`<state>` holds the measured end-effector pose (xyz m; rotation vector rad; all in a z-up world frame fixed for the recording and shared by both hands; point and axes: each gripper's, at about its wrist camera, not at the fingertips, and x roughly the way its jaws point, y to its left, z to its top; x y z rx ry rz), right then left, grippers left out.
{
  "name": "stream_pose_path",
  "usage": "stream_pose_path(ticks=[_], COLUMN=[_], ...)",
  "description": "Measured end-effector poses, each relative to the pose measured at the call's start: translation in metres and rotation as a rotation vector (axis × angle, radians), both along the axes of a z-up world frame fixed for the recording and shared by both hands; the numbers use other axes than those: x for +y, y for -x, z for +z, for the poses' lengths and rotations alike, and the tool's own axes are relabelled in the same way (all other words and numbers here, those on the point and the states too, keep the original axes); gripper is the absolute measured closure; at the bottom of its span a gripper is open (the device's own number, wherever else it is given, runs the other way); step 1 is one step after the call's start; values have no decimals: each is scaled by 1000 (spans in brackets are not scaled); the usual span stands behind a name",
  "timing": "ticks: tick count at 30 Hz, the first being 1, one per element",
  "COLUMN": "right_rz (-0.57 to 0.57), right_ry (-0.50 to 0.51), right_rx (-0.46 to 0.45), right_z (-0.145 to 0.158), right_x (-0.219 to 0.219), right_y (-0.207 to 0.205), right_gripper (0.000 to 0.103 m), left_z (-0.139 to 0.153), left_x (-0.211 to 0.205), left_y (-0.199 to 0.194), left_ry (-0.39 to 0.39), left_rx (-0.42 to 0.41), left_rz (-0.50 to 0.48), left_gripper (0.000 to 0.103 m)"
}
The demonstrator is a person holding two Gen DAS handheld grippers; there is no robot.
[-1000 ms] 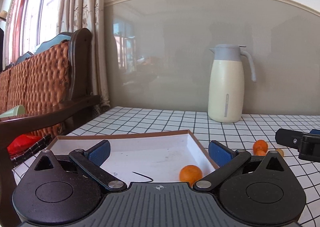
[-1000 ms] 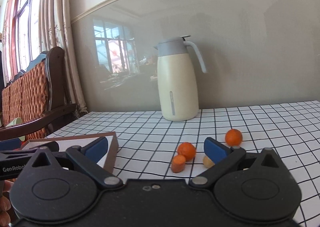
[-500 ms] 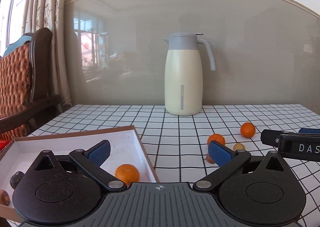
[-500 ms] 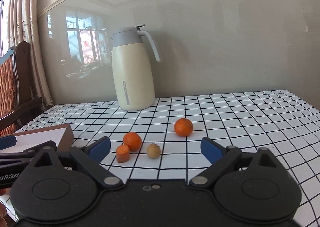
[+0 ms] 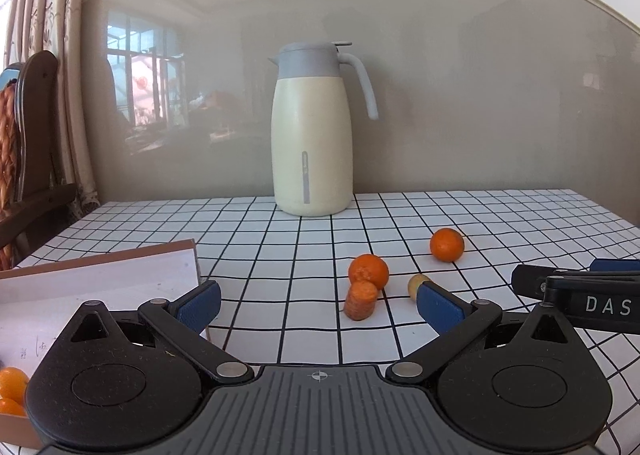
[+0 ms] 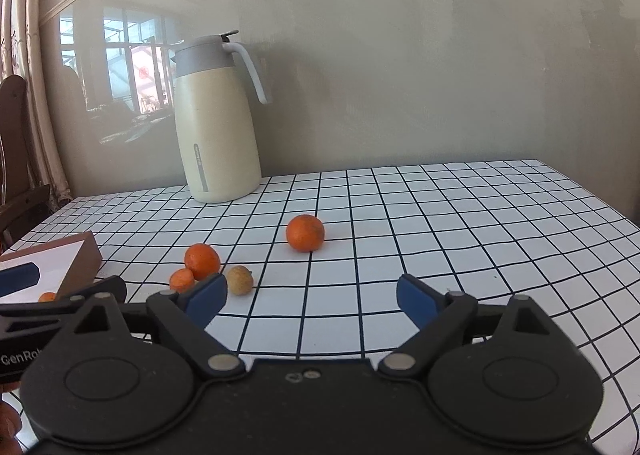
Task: Organize fruits
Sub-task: 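Move both open tools back over the remaining fruit on the table, then grasp the orange carrot piece with the left tool while the right tool grasps the small brown kiwi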
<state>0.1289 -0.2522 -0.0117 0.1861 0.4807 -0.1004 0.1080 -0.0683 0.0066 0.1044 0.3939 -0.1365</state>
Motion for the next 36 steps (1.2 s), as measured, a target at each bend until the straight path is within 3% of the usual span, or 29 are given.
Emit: stream_pose_path(ticks=[21,24,31,33,36], right_rz=[8,19,74,98,117], right_ry=[-16,-34,-49,-65,-75], right_rx=[44,53,66,81,94], right_z=[-15,-17,-17,-17,-18], right_x=[-7,-7,1,2,2], right_y=[-21,-27,-45,-52,-63], right_gripper=[42,45,58,65,67], left_z=[-23,-25,-30,-31,-33], left_x=[-25,-26,-29,-31,-30], left_y=[-35,-43,-60,-65,-73], left_ry=[-38,-39,-39,-34,-15], left_rx=[63,84,117,133,156], left_rz=[10,10,12,6,4], left_gripper=[0,14,21,27,33])
